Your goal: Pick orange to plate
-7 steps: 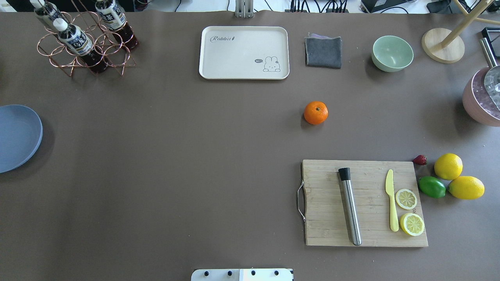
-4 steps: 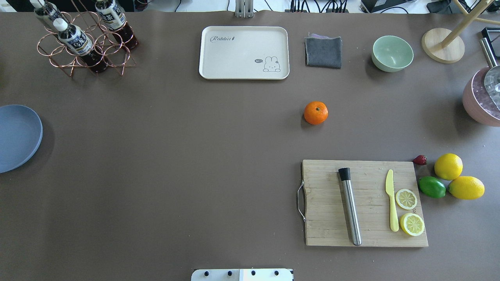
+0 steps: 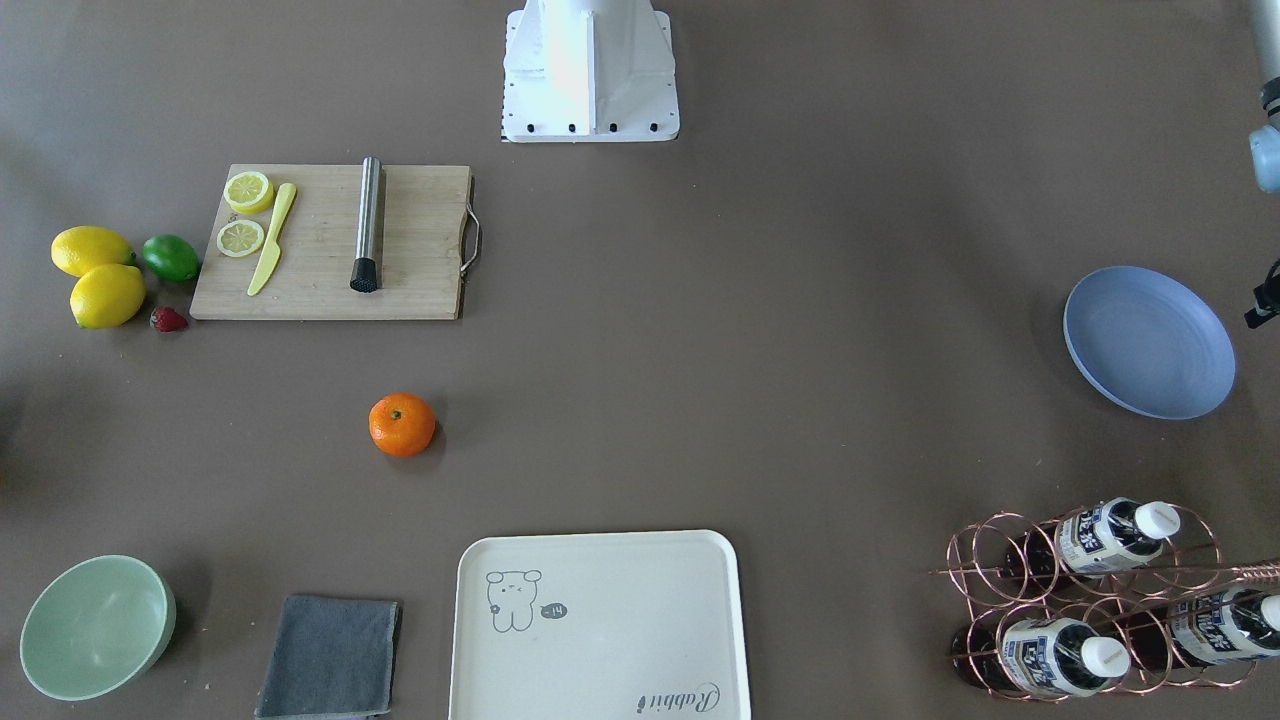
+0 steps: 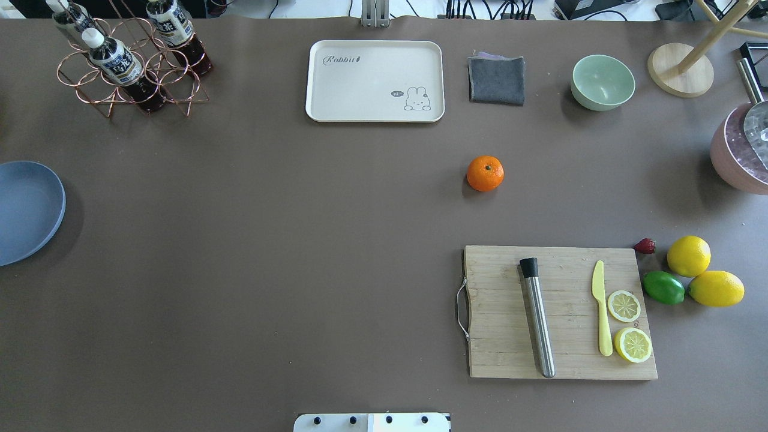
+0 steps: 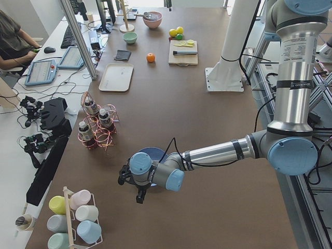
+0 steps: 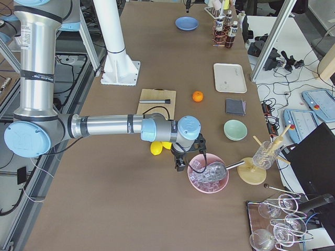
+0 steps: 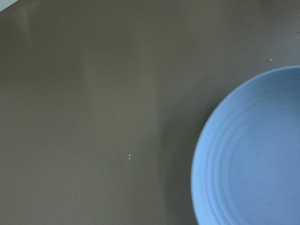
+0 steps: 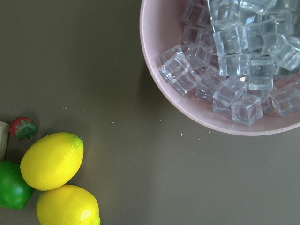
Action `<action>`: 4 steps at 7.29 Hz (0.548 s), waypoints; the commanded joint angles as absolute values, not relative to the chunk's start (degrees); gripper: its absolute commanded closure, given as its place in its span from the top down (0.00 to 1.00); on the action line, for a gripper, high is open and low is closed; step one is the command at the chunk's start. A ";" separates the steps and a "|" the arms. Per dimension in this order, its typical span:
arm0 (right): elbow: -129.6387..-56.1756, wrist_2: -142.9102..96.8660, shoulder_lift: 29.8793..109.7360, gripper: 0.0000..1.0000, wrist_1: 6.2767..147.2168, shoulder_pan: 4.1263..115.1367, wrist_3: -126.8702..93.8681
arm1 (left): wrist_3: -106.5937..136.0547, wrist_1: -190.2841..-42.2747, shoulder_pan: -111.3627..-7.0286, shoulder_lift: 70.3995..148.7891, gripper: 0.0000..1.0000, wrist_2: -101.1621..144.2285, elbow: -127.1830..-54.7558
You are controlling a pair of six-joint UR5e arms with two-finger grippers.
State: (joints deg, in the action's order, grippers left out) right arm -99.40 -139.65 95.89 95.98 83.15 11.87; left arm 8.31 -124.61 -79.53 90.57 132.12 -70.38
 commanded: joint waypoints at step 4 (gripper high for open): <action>-98.88 -141.33 96.50 1.00 95.89 83.06 11.95 | 15.47 -132.01 -72.95 92.02 0.87 131.22 -66.62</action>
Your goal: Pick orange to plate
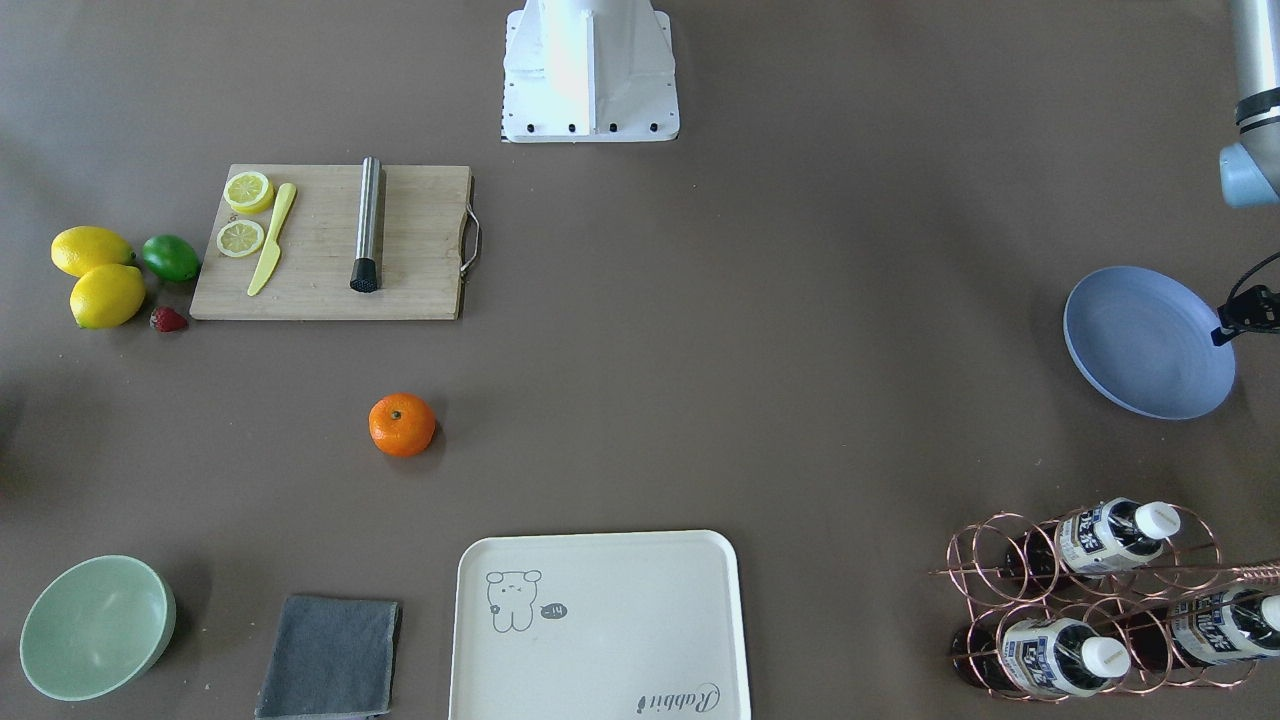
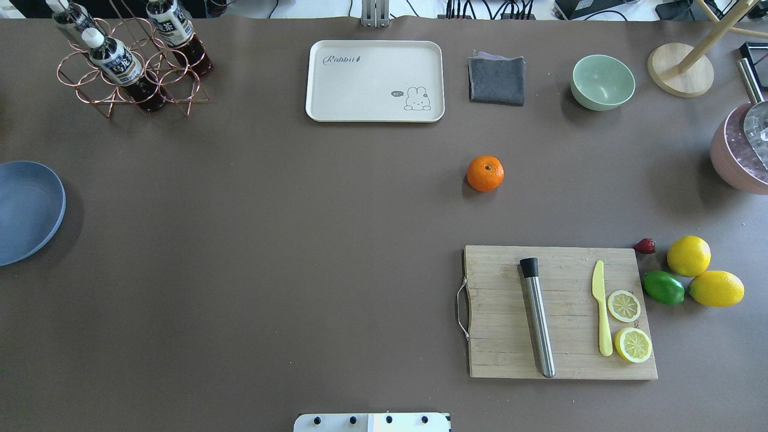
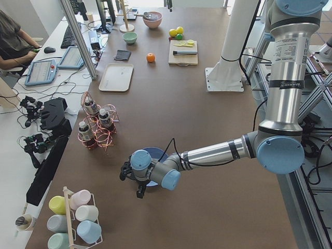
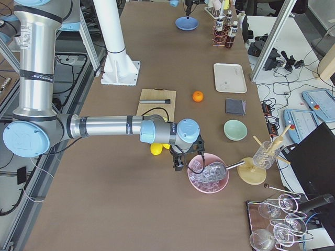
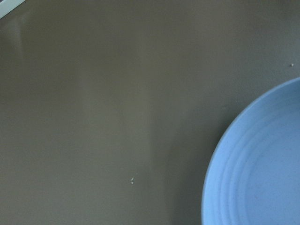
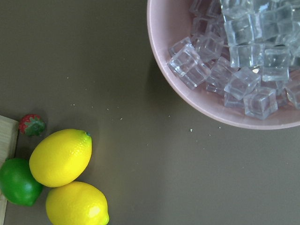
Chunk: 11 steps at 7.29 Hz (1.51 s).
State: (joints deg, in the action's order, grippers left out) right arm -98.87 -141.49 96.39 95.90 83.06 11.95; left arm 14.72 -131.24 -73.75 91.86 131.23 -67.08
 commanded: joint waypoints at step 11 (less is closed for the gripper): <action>-103.54 -141.68 81.68 1.00 93.78 71.48 -9.10 | 55.47 -129.64 -64.29 91.93 0.00 139.49 -94.00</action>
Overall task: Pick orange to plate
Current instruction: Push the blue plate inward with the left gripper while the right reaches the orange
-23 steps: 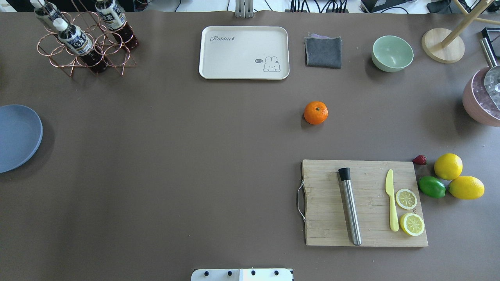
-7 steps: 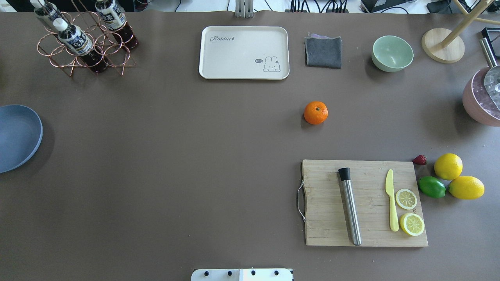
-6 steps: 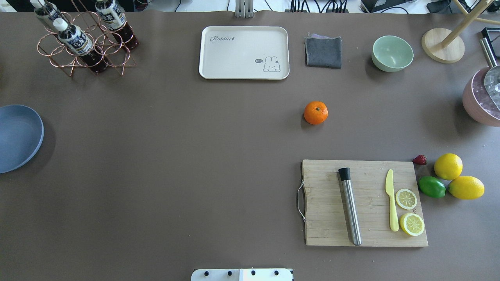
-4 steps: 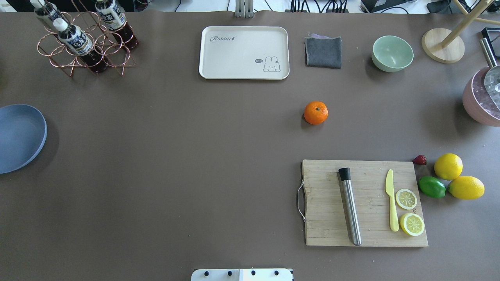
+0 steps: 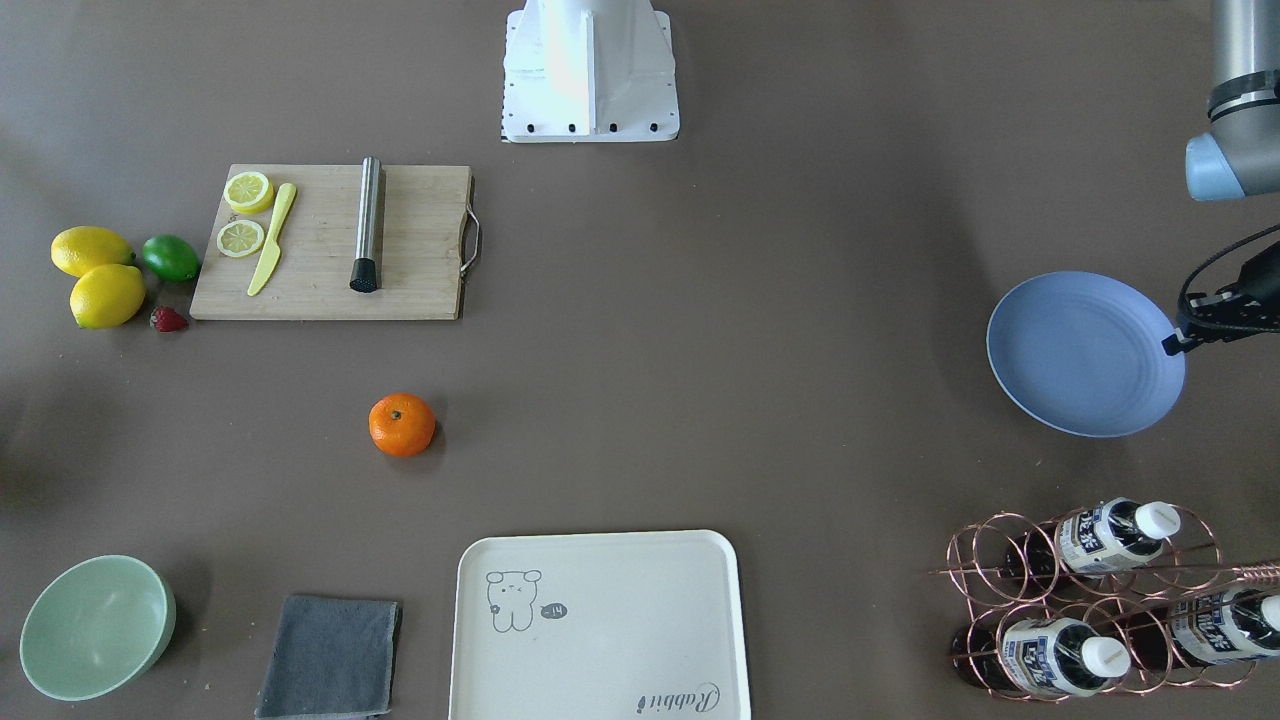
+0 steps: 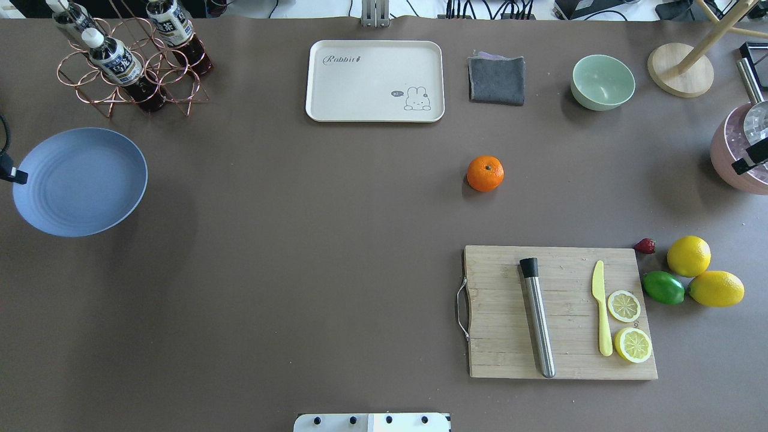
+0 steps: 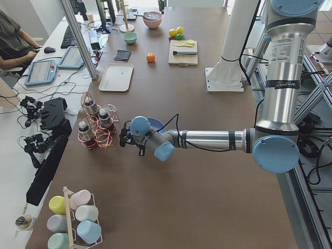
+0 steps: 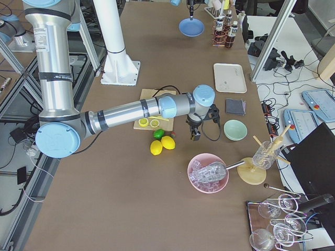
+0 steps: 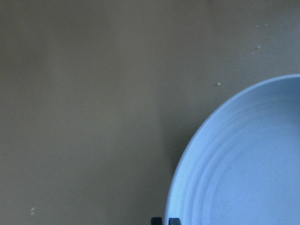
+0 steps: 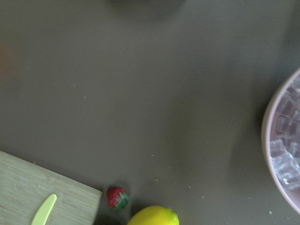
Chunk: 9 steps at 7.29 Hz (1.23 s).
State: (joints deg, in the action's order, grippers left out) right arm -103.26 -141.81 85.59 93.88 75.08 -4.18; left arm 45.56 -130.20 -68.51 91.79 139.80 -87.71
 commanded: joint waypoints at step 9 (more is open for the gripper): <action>-94.05 -122.70 65.05 1.00 74.53 47.82 -46.84 | 91.58 -113.47 -24.53 116.44 0.00 103.55 -101.53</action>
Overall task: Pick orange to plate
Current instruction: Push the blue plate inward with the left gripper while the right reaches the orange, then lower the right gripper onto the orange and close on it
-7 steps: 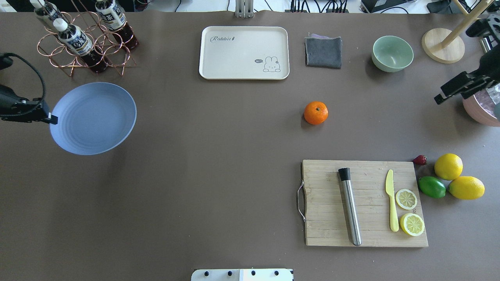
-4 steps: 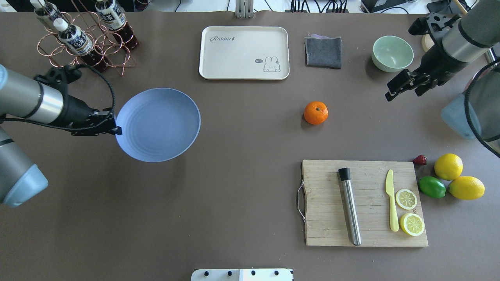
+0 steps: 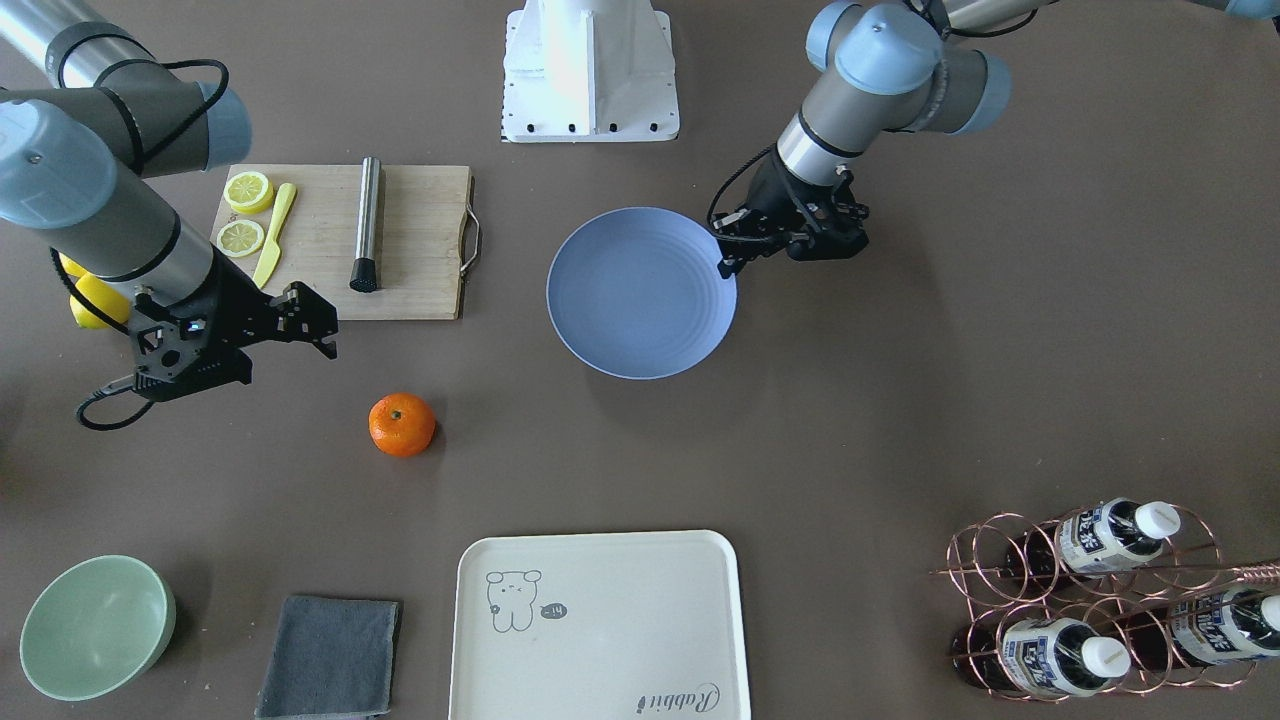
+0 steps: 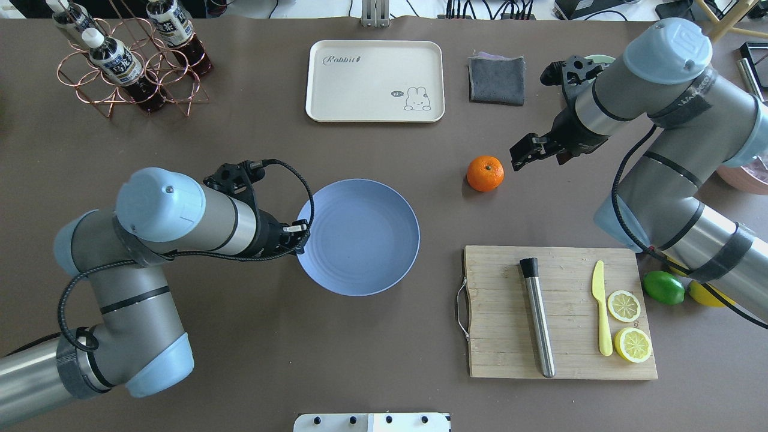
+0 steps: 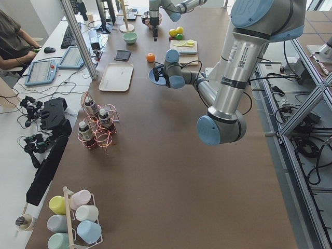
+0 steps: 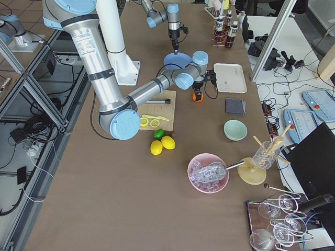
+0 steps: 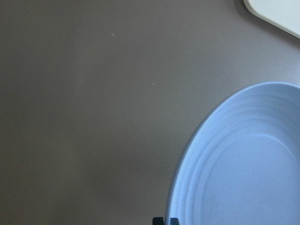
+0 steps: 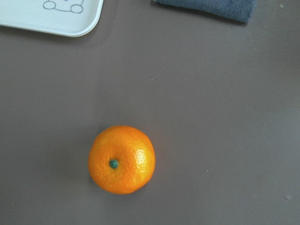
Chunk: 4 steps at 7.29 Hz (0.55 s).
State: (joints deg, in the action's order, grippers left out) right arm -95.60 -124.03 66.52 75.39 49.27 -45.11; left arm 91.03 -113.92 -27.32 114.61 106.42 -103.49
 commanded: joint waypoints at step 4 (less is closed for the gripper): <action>-87.29 -116.56 59.86 1.00 73.66 44.48 -48.51 | 91.58 -113.73 -23.29 116.37 0.00 102.74 -100.99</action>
